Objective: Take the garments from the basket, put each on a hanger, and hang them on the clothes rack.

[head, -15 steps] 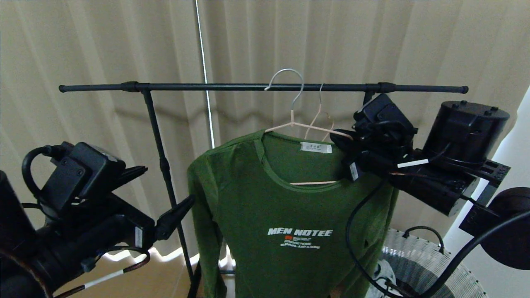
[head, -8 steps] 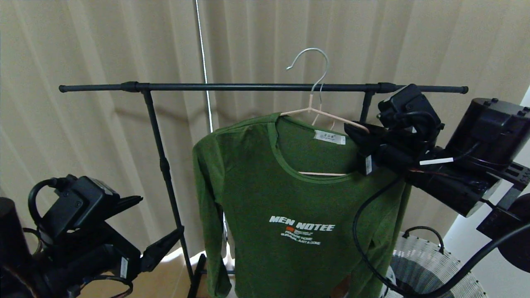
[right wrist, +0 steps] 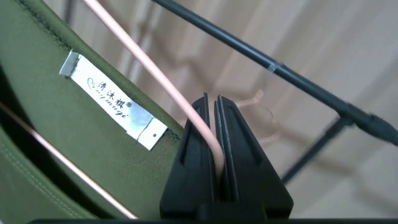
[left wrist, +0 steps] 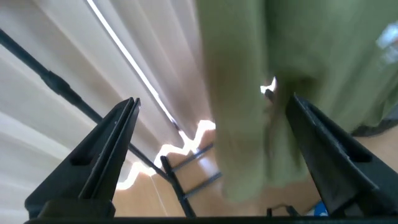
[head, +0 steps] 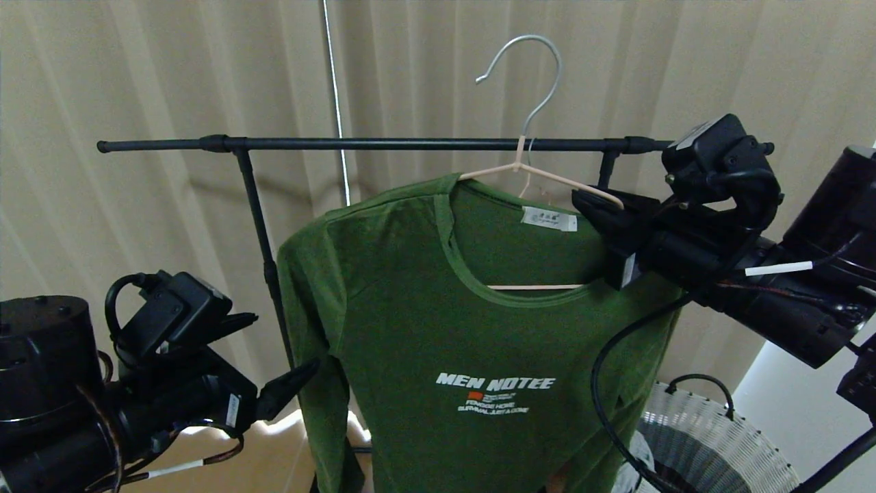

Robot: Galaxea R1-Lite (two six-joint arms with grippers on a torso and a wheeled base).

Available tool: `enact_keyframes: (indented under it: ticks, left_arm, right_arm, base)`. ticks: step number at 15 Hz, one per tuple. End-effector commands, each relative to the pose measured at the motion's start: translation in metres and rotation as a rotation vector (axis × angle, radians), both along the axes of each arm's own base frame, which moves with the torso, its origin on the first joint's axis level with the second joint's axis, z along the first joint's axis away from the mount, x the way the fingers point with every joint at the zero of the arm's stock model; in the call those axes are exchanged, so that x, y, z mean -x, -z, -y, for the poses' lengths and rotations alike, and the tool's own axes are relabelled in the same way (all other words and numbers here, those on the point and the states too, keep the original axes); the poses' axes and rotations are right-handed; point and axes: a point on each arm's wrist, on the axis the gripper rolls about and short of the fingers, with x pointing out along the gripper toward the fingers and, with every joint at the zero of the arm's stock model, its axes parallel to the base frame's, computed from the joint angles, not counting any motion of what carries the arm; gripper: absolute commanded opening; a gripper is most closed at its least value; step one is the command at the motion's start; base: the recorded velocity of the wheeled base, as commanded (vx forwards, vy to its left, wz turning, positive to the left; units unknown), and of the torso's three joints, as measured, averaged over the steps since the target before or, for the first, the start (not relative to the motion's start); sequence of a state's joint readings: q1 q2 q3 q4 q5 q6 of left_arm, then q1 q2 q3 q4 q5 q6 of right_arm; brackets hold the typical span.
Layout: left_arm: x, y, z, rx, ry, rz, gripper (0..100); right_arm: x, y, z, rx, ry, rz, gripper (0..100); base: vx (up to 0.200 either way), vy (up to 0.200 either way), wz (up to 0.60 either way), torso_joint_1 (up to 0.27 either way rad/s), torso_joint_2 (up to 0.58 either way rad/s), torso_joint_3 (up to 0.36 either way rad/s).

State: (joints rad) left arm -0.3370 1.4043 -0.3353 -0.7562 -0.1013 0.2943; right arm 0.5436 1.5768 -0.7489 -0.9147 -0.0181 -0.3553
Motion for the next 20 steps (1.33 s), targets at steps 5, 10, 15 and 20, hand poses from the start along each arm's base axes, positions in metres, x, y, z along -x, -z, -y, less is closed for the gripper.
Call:
enact_keyframes:
  ticks: [5,10,15,20]
  left_arm:
    - [-0.003,0.003,0.003,-0.005,0.01,-0.013,100]
    - [-0.002,0.0,0.007,0.001,0.027,-0.006,0]
    - [0.002,0.003,0.004,-0.006,0.015,-0.004,0]
    - [-0.004,0.002,-0.021,0.012,-0.111,0.048,0]
  right_arm:
    - [0.013,-0.001,0.001,-0.001,-0.021,0.003,0]
    - [0.015,0.0,-0.003,0.001,-0.037,0.002,0]
    - [0.016,0.002,0.001,0.006,-0.01,-0.005,0]
    - [0.008,0.006,0.03,0.016,0.109,-0.022,0]
  base:
    - [0.0,0.0,0.0,0.0,0.0,0.0]
    - [0.0,0.0,0.0,0.0,0.0,0.0]
    - [0.0,0.0,0.0,0.0,0.0,0.0]
    - [0.0,0.0,0.0,0.0,0.0,0.0]
